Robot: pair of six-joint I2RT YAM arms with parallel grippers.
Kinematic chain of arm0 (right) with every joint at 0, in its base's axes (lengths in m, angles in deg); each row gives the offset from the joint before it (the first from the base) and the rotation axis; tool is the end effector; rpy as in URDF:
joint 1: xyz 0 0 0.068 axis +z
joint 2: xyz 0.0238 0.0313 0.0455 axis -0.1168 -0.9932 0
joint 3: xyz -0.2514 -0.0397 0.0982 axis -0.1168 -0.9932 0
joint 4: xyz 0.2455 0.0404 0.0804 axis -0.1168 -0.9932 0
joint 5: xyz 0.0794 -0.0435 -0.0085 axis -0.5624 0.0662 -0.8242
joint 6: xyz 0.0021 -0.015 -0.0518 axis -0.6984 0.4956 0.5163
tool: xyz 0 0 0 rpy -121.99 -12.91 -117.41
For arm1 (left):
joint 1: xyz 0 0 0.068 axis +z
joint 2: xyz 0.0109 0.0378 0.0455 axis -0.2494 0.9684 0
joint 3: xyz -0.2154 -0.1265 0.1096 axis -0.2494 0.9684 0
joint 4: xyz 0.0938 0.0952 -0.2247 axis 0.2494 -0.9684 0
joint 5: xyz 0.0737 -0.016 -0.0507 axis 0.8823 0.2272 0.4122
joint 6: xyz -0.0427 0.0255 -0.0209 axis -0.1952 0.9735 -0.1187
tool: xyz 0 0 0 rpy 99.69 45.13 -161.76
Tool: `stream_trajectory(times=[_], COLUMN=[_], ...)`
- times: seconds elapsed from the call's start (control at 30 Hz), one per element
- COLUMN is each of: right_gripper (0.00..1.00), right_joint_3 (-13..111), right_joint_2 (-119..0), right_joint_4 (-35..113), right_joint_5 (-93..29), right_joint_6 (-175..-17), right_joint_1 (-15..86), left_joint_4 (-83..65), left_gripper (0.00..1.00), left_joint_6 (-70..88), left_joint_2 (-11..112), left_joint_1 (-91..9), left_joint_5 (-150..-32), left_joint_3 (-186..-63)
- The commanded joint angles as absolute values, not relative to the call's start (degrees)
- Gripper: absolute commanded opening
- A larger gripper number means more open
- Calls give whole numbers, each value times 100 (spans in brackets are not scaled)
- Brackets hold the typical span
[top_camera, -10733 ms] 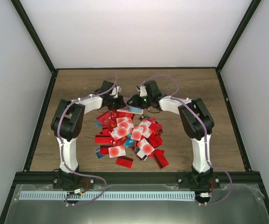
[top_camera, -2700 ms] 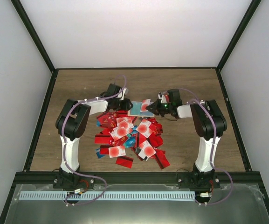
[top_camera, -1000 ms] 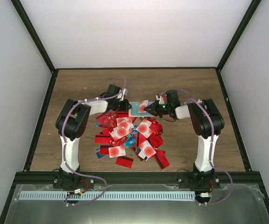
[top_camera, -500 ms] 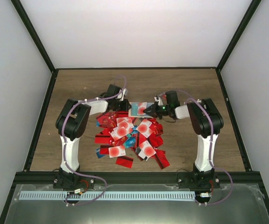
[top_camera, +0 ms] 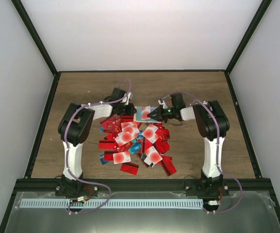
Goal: Put the credit cards into the card holder
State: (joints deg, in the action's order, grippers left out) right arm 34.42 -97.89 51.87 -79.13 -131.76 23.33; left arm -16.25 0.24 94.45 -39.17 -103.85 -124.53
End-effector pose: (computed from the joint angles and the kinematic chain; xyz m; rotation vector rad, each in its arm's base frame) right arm 0.3703 0.1409 0.0966 0.0467 2.5173 1.6032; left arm 0.3814 -0.1899 0.1231 0.2548 2.5495 -0.7863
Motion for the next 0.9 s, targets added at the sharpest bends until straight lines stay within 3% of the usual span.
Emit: stream_trajectory(times=[0.0, 0.63, 0.87], right_gripper=[1, 1, 18], right_joint_3=[3702, 4006, 4219], right_joint_2=[-10022, -10296, -10060], right_joint_4=[5068, 4971, 4099], right_joint_5=[-8102, -8240, -7832], right_joint_6=[-13099, -13199, -12632], right_joint_1=[2332, 2615, 2611], left_joint_4=[-2086, -2048, -2031], left_gripper=[19, 18, 18], left_joint_6=[63, 54, 63], left_joint_2=[9743, 9774, 9791], left_joint_1=[-3966, -3964, -3966], left_joint_5=[-10448, -10510, -10501], left_joint_3=[-12360, -12342, -12332])
